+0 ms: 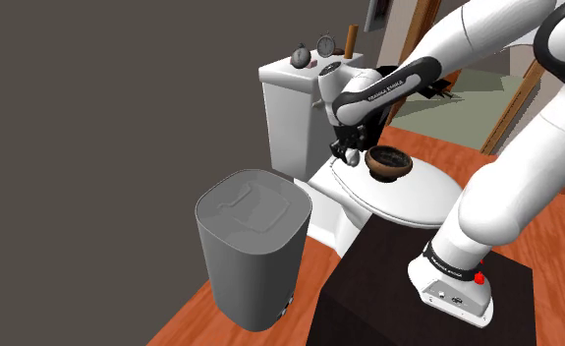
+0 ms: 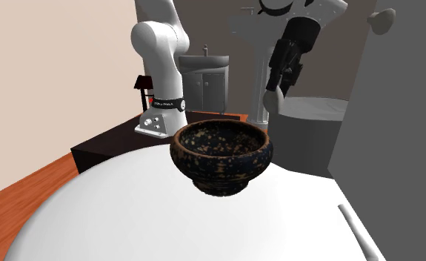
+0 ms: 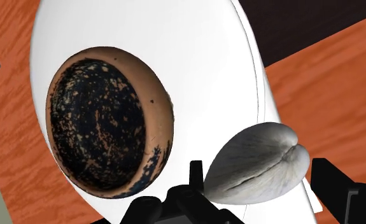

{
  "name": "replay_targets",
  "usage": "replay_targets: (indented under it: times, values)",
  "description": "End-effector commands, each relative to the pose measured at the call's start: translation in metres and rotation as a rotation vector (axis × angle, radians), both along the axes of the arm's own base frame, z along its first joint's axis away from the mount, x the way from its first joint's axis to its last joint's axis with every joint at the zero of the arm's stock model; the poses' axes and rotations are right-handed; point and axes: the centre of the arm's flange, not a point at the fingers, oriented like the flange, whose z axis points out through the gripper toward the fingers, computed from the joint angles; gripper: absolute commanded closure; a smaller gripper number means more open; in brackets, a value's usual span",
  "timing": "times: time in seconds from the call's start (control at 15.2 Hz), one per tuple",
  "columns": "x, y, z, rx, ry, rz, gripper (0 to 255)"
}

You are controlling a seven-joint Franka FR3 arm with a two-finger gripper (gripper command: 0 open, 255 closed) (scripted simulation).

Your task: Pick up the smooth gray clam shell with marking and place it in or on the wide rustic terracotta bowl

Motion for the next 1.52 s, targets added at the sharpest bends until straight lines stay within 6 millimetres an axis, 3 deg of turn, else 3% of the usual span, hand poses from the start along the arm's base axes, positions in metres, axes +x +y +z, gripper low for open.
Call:
replay_targets:
  times: [0.0,0.46,1.39,1.45]
  values:
    - [0.001,0.000,0.011,0.000,0.000,0.000,255]
    - [0.001,0.000,0.047,0.000,0.000,0.000,255]
    - [-0.084,-0.164,0.053,0.000,0.000,0.000,255]
    - [-0.076,-0.153,0.050,0.000,0.000,-0.002,255]
